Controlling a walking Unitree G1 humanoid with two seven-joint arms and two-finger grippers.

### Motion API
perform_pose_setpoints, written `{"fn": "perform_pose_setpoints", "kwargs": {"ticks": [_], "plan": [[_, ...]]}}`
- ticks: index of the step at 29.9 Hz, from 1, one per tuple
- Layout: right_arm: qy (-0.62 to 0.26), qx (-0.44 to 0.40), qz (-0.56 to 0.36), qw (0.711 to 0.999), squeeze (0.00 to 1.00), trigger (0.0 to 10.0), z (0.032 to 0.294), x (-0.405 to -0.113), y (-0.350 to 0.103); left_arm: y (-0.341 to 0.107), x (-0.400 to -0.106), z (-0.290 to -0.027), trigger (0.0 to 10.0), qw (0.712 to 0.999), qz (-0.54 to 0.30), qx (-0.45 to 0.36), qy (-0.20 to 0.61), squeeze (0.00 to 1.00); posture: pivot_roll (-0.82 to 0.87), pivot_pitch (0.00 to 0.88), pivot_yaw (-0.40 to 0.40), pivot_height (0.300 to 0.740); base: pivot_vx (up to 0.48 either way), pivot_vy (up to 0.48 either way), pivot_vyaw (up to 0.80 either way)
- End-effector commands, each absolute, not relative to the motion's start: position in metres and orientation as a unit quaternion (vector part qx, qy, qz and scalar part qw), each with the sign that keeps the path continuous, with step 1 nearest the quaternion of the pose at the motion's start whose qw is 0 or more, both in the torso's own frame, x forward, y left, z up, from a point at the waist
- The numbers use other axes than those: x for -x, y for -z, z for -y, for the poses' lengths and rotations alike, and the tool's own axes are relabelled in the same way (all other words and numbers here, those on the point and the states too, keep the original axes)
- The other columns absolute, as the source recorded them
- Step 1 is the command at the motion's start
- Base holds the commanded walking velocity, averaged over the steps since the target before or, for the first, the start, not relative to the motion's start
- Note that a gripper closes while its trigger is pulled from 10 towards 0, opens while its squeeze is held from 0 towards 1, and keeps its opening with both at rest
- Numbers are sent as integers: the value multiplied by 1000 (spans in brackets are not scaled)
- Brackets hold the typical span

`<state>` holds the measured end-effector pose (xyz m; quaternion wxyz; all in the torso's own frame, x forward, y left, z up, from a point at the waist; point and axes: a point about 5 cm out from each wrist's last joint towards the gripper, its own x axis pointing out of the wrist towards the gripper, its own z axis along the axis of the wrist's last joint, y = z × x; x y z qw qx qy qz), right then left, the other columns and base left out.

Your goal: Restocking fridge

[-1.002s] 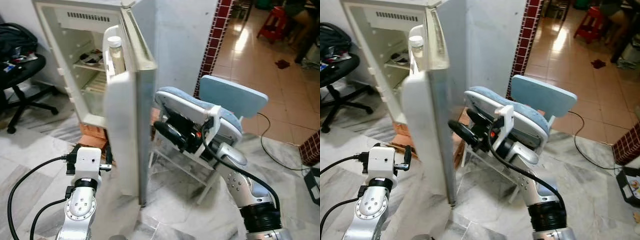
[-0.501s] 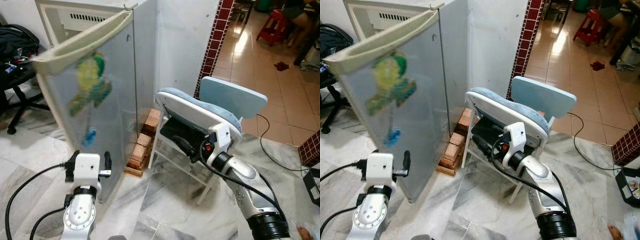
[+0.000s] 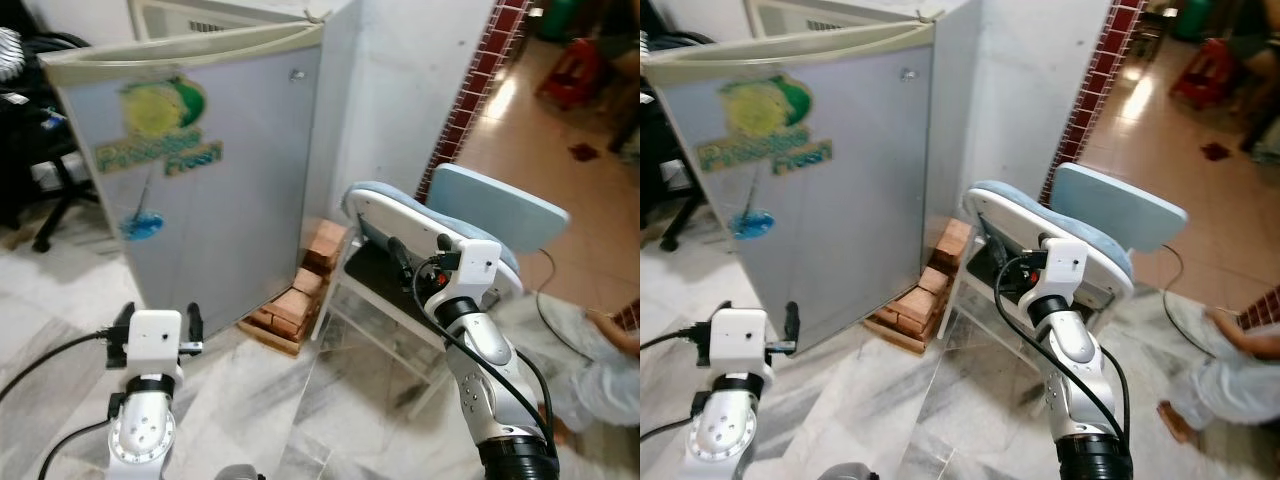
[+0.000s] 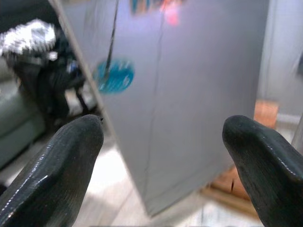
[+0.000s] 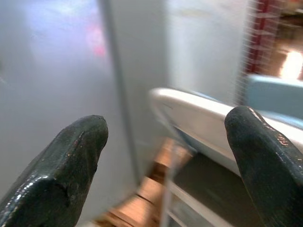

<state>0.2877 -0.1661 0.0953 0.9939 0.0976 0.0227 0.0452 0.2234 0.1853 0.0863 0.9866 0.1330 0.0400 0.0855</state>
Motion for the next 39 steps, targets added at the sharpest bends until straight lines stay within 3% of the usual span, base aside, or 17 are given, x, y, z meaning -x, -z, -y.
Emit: {"fn": "perform_pose_setpoints", "kwargs": {"ticks": [1,15,16,17,28,39], "plan": [[-16,-93,-35,995,0,10000,178,-285,-90,-86,-226,-179,10000,989,-38,-126,-74,0,126,0,-99,740,0,480,0],[2,-84,-32,996,0,10000,179,-282,-88,-80,-223,-168,10000,993,-53,-95,-52,0,100,0,-63,740,0,480,-266],[3,-83,-32,996,0,10000,179,-281,-87,-79,-222,-165,10000,993,-56,-92,-46,451,100,0,-64,740,0,480,-413],[6,-83,-34,996,0,10000,180,-281,-86,-79,-221,-164,10000,994,-54,-88,-40,1000,100,0,-64,740,0,480,-406],[13,-79,-34,996,0,10000,183,-283,-86,-87,-230,-176,10000,995,-39,-72,-50,1000,91,0,-56,740,0,480,-411],[9,-74,-29,997,0,10000,185,-290,-90,-95,-239,-190,10000,994,-25,-78,-78,1000,86,0,-57,740,0,480,-785]]}}
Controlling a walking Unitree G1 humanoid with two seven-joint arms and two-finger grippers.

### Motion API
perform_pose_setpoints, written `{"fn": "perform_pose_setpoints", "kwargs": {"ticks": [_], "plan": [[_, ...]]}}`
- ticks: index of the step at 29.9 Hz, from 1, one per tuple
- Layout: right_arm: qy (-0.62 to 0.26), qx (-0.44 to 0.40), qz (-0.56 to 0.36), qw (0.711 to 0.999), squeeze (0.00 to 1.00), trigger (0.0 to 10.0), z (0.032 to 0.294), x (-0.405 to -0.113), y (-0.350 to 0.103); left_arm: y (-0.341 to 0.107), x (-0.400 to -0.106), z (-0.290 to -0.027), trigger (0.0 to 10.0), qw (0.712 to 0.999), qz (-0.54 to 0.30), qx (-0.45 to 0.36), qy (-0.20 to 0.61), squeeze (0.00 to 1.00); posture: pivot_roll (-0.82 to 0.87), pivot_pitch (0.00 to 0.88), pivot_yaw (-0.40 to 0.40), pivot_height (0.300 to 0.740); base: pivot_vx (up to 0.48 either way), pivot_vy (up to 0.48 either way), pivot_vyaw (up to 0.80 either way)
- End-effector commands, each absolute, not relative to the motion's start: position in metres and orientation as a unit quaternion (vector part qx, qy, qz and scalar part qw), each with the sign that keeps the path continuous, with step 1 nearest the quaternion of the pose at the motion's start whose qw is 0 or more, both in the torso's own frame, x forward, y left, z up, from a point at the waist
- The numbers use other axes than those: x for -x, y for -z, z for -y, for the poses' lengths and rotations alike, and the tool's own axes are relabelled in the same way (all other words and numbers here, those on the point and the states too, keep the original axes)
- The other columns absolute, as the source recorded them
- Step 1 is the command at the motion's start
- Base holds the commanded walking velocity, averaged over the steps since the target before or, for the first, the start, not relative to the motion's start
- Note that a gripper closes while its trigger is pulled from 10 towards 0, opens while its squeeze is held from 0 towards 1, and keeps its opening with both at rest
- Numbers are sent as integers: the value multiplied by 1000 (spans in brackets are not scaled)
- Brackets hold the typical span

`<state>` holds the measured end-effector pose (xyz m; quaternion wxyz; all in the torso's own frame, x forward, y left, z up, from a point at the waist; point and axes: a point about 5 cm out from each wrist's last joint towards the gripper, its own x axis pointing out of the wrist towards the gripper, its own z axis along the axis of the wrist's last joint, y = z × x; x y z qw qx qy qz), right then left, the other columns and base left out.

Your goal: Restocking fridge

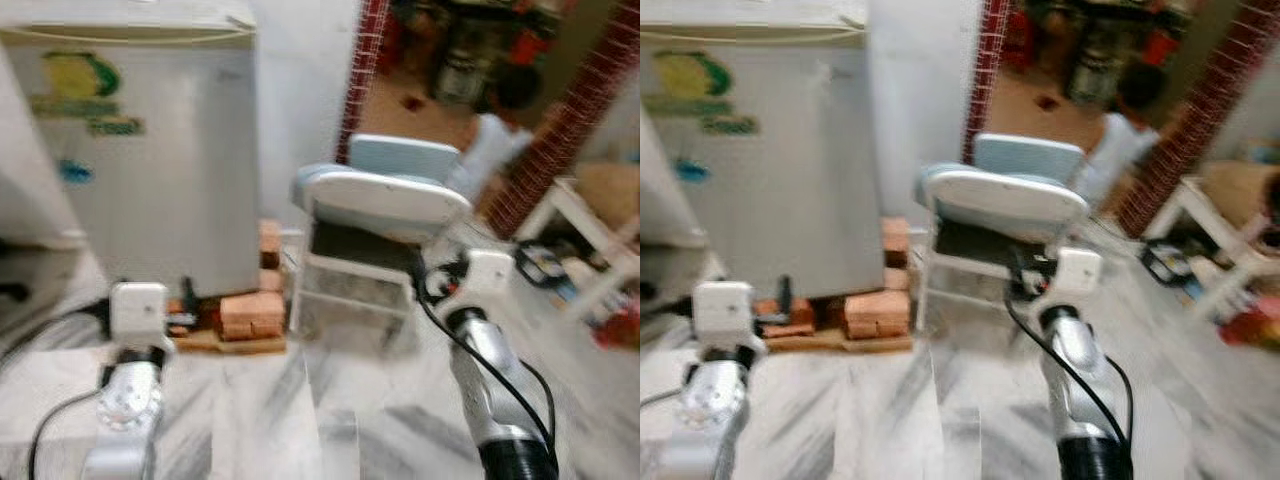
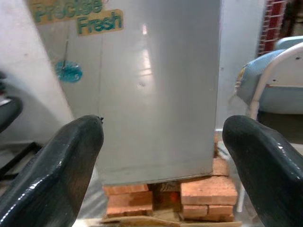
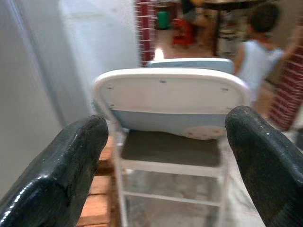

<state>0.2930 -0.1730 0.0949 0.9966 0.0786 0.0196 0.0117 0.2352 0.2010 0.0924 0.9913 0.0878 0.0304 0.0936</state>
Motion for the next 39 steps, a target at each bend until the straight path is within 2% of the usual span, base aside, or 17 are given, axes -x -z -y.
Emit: {"fn": "perform_pose_setpoints", "kwargs": {"ticks": [1,34,35,36,37,38,39], "plan": [[9,-74,-29,997,0,10000,185,-290,-90,-95,-239,-190,10000,994,-25,-78,-78,1000,86,0,-57,740,0,480,-800],[0,-81,-33,996,0,10000,178,-294,-88,-86,-239,-173,10000,996,-46,-65,-39,1000,81,0,-56,740,0,472,-734],[1,-81,-33,996,0,10000,178,-294,-88,-86,-239,-173,10000,996,-46,-66,-38,945,80,0,-56,740,0,0,-800],[1,-81,-34,996,0,10000,178,-293,-88,-86,-239,-173,10000,996,-45,-67,-38,945,80,0,-56,740,0,0,-800],[2,-81,-34,996,0,10000,178,-293,-88,-86,-239,-173,10000,996,-43,-67,-33,749,80,0,-56,740,0,0,-800],[2,-81,-34,996,0,10000,178,-293,-88,-86,-239,-173,10000,996,-43,-67,-33,749,80,0,-56,740,0,0,-800],[3,-81,-34,996,0,10000,179,-292,-87,-88,-239,-170,10000,997,-37,-70,-21,0,80,0,-56,740,0,0,-800]]}}
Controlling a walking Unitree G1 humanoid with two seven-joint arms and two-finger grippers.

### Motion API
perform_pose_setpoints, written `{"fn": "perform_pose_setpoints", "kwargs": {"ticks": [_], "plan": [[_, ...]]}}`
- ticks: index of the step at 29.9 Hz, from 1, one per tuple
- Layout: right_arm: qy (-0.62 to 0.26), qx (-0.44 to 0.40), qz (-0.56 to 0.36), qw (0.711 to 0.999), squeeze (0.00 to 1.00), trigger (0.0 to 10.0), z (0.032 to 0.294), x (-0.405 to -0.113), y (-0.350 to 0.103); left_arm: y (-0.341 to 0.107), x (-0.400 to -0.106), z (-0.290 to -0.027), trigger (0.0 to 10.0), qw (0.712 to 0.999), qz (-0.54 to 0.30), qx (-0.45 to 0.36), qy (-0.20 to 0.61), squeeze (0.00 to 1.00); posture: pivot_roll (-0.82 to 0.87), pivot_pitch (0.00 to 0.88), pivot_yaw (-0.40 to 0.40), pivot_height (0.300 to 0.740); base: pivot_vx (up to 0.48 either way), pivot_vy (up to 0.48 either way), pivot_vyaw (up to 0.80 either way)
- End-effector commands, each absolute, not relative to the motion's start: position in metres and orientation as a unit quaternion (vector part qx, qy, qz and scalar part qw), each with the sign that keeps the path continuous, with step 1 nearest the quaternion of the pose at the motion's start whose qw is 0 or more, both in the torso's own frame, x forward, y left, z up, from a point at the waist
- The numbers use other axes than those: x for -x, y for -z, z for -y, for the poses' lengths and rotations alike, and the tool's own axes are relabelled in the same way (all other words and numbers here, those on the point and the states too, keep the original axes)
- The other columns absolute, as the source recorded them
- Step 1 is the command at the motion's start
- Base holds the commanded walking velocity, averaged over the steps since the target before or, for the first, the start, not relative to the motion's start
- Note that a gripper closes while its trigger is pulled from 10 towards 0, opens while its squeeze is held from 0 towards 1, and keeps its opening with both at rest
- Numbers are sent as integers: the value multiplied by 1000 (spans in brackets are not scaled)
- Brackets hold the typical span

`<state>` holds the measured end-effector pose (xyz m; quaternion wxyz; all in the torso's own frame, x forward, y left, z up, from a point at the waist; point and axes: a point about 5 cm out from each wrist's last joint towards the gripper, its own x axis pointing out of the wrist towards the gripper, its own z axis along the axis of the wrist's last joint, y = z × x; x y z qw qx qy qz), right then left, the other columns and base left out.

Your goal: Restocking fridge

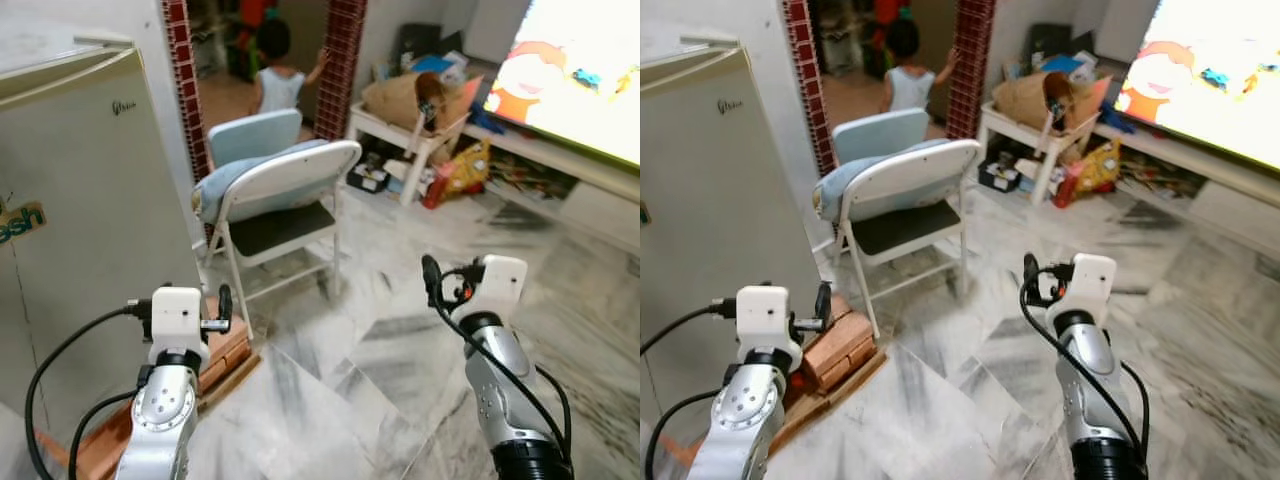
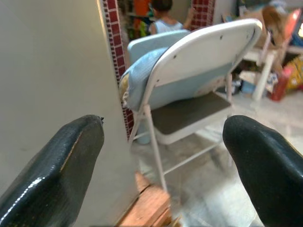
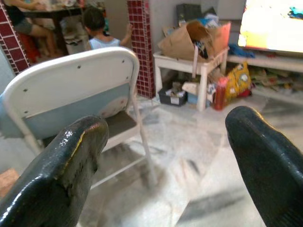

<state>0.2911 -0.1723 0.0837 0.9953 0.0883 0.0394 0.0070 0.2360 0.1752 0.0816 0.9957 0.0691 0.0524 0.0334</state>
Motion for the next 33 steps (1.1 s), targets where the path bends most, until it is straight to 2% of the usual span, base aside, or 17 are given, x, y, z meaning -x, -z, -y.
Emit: {"fn": "perform_pose_setpoints", "kwargs": {"ticks": [1,8,17,23,33], "plan": [[5,-80,-36,996,0,10000,180,-291,-86,-88,-239,-168,10000,997,-34,-66,-10,0,76,0,-54,740,0,0,-800],[8,-78,-37,996,0,10000,181,-289,-85,-90,-241,-163,10000,997,-30,-64,15,0,71,0,-51,740,0,0,-800],[19,-68,-33,997,0,10000,186,-286,-86,-89,-240,-163,10000,997,-32,-62,16,0,71,0,-50,740,0,-438,-800],[20,-50,-32,998,0,10000,190,-275,-85,-85,-237,-172,10000,997,-42,-66,-10,0,63,0,-47,740,0,0,-800],[18,-52,-49,997,0,10000,185,-259,-77,-79,-233,-174,10000,997,-51,-53,-26,0,48,0,-34,740,0,0,-781]]}}
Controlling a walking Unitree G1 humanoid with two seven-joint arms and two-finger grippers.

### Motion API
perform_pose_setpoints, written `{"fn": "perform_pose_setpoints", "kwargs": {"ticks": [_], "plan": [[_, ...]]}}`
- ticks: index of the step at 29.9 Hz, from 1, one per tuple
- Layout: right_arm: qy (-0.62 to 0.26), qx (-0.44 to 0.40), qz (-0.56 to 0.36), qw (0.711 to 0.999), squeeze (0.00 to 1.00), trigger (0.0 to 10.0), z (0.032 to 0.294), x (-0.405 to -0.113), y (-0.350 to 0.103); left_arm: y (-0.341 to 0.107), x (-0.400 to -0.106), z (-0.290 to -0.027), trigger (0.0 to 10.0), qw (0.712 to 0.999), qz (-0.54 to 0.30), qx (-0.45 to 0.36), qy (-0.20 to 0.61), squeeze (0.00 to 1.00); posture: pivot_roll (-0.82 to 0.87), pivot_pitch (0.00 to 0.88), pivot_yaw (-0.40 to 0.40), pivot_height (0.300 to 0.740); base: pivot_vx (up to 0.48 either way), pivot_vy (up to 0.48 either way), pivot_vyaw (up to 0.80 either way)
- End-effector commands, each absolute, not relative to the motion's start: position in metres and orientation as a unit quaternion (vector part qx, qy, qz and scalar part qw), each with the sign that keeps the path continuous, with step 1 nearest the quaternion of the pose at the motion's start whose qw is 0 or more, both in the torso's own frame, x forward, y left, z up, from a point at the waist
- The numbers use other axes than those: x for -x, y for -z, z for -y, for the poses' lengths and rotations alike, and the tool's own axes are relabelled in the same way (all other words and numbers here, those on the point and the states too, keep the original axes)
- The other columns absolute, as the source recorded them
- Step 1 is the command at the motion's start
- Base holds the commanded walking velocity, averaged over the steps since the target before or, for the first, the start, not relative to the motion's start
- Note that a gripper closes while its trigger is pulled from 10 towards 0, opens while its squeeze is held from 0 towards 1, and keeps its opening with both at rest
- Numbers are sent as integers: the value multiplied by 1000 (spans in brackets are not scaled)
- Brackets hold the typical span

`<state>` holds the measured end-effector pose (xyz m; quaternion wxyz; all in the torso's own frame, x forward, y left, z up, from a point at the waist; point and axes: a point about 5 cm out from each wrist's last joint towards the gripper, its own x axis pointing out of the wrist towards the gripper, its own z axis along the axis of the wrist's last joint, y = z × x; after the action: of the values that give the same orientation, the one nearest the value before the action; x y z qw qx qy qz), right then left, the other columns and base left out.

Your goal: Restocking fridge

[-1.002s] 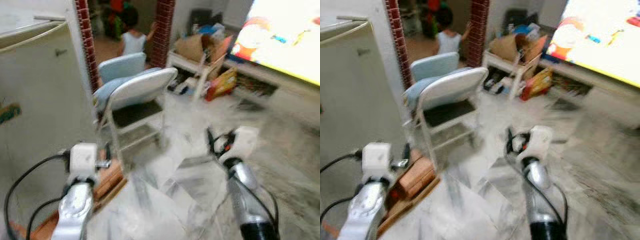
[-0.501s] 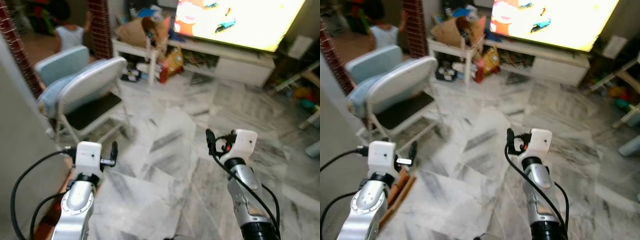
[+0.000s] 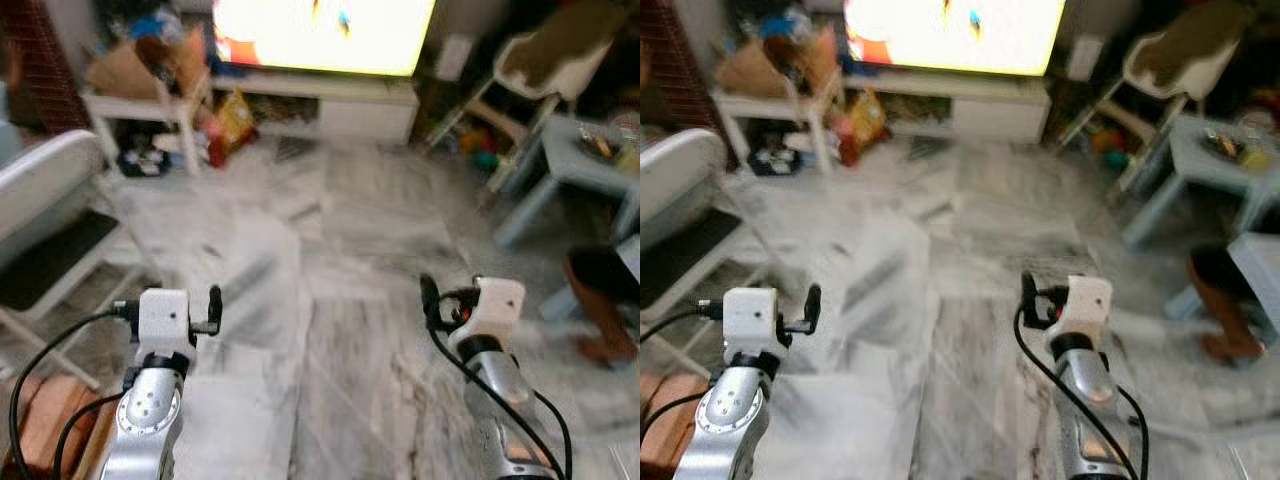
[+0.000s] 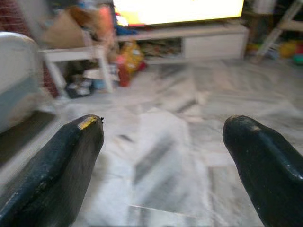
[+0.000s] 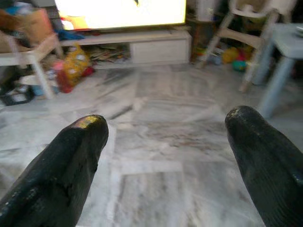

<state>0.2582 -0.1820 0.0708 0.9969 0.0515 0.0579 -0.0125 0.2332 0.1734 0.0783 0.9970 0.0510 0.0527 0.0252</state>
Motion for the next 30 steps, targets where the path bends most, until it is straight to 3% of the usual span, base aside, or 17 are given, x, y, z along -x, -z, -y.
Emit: {"fn": "perform_pose_setpoints", "kwargs": {"ticks": [1,22,30], "plan": [[18,-52,-49,997,0,10000,185,-259,-77,-79,-233,-174,10000,997,-51,-53,-26,0,48,0,-34,740,0,0,-606],[3,-44,-32,999,0,10000,187,-268,-88,-84,-241,-184,10000,995,-37,-71,-51,0,50,0,-45,740,0,0,0],[4,-3,-22,1000,0,10000,193,-258,-90,-76,-228,-199,10000,993,-50,-87,-57,0,31,0,-37,740,0,0,0]]}}
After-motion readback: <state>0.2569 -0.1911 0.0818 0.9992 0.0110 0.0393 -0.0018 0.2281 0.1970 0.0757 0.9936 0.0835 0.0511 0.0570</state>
